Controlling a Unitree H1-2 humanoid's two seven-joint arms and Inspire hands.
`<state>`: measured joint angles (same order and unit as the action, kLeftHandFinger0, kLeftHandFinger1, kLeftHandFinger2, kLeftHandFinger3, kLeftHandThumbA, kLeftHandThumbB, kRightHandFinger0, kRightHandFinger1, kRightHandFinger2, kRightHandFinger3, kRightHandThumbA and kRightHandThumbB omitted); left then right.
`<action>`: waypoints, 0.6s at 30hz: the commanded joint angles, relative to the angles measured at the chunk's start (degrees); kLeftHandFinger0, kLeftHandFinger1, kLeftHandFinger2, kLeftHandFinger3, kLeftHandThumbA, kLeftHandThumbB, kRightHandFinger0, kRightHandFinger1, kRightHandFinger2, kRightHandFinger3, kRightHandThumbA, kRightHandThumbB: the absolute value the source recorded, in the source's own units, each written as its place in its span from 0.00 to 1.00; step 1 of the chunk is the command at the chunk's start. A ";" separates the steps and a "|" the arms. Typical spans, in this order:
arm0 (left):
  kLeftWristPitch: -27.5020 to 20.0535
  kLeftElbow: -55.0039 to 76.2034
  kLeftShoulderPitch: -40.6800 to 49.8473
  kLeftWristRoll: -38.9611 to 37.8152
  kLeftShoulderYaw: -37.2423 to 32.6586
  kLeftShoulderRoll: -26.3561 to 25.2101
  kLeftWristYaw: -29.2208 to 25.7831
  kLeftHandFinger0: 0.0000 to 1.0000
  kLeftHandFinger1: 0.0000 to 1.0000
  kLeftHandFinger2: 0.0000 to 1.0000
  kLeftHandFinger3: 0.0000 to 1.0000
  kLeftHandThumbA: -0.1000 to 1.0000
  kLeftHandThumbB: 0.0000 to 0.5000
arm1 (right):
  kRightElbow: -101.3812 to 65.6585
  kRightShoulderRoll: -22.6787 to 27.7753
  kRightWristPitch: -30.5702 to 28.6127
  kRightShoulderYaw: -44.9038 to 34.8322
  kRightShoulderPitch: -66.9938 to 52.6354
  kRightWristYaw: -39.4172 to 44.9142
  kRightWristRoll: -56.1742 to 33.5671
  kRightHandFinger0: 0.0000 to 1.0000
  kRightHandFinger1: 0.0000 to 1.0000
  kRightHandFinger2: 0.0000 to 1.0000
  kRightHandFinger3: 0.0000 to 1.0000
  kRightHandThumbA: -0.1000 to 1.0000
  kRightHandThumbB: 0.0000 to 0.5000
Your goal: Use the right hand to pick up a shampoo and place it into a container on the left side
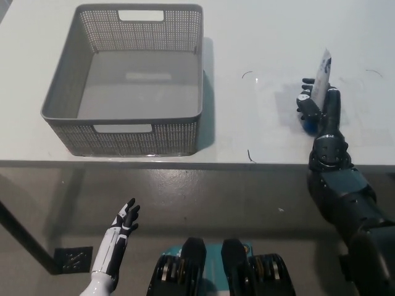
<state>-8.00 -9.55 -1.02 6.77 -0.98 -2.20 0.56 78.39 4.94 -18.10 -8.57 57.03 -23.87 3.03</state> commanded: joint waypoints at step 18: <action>-0.28 2.36 -1.49 0.03 0.15 -0.87 -0.33 1.00 1.00 1.00 1.00 1.00 0.12 | -26.56 -4.44 -0.06 2.56 8.67 0.35 -0.92 0.00 0.25 0.62 0.53 0.00 0.30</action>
<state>-7.92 -9.16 -1.72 6.81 -0.92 -2.55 0.55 56.85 2.58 -19.05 -7.08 60.16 -24.45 2.14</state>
